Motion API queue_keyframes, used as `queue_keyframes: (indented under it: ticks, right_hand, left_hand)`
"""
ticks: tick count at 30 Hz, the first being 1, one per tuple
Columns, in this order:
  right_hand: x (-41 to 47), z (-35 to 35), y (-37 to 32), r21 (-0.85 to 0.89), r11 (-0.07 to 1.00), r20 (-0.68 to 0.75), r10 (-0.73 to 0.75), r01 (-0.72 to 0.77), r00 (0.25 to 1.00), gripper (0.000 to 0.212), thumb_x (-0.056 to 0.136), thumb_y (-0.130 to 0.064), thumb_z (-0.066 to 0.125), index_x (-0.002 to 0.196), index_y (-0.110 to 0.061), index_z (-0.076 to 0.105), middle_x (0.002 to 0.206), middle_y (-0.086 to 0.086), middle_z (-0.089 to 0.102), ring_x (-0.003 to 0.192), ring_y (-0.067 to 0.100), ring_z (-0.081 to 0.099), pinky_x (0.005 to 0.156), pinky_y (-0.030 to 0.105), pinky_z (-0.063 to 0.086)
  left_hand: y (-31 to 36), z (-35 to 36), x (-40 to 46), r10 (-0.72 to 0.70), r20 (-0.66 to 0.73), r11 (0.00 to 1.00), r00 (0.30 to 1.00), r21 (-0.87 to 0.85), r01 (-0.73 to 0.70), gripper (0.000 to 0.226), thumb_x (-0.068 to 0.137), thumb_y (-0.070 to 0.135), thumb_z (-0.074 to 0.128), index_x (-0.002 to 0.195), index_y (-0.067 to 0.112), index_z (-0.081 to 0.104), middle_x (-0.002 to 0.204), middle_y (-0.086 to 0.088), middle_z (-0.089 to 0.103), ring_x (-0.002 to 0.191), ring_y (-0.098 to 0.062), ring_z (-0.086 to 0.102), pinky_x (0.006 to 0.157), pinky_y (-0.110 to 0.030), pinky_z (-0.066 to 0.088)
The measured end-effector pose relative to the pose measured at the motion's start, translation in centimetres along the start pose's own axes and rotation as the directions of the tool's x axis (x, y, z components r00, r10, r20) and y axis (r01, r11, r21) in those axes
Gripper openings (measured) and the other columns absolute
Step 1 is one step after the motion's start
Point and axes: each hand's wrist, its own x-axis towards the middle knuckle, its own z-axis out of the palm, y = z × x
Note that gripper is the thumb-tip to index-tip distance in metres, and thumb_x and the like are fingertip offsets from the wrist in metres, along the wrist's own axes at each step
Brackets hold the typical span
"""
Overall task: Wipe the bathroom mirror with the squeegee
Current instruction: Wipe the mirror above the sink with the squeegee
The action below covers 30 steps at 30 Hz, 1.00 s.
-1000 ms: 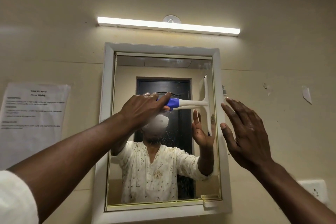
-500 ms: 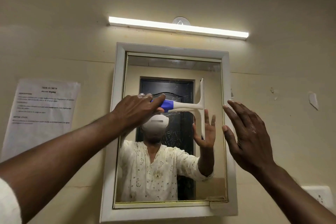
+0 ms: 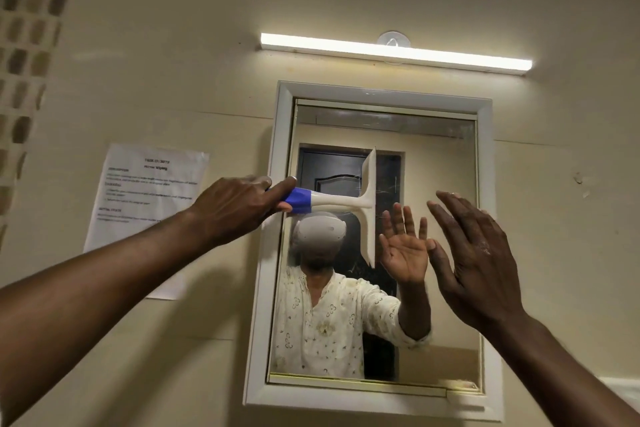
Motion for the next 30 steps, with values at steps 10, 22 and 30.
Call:
queue_keyframes:
  ticks: [10, 22, 30]
  right_hand:
    - [1.3, 1.4, -4.4, 0.027, 0.997, -0.022, -0.078, 0.078, 0.997, 0.06, 0.088, -0.039, 0.034, 0.136, -0.005, 0.049, 0.146, 0.017, 0.042, 0.134, 0.035, 0.04, 0.105, 0.059, 0.036]
    - [0.9, 2.4, -5.6, 0.013, 0.994, -0.057, -0.11, 0.111, 0.992, 0.057, 0.09, -0.04, 0.036, 0.139, -0.012, 0.044, 0.148, 0.012, 0.04, 0.137, 0.027, 0.034, 0.111, 0.05, 0.025]
    - [0.3, 2.1, -6.0, 0.007, 0.995, -0.017, -0.096, 0.096, 0.995, 0.059, 0.09, -0.042, 0.035, 0.138, -0.01, 0.046, 0.147, 0.014, 0.041, 0.136, 0.03, 0.036, 0.11, 0.052, 0.026]
  left_hand:
    - [-4.4, -1.6, -6.0, -0.089, 0.071, 0.993, 0.994, 0.08, 0.083, 0.062, 0.098, 0.051, 0.002, 0.125, 0.012, 0.042, 0.067, -0.009, 0.053, 0.045, -0.022, 0.046, 0.037, -0.026, 0.035]
    - [-6.3, -1.8, -9.3, -0.131, 0.1, 0.991, 0.986, 0.044, 0.128, 0.063, 0.097, 0.054, 0.001, 0.127, 0.013, 0.039, 0.076, -0.012, 0.059, 0.056, -0.031, 0.055, 0.04, -0.029, 0.034]
    - [-7.6, -2.3, -10.9, -0.106, 0.094, 0.994, 0.99, 0.051, 0.102, 0.067, 0.096, 0.055, 0.004, 0.131, 0.01, 0.04, 0.08, -0.014, 0.061, 0.061, -0.032, 0.057, 0.043, -0.035, 0.042]
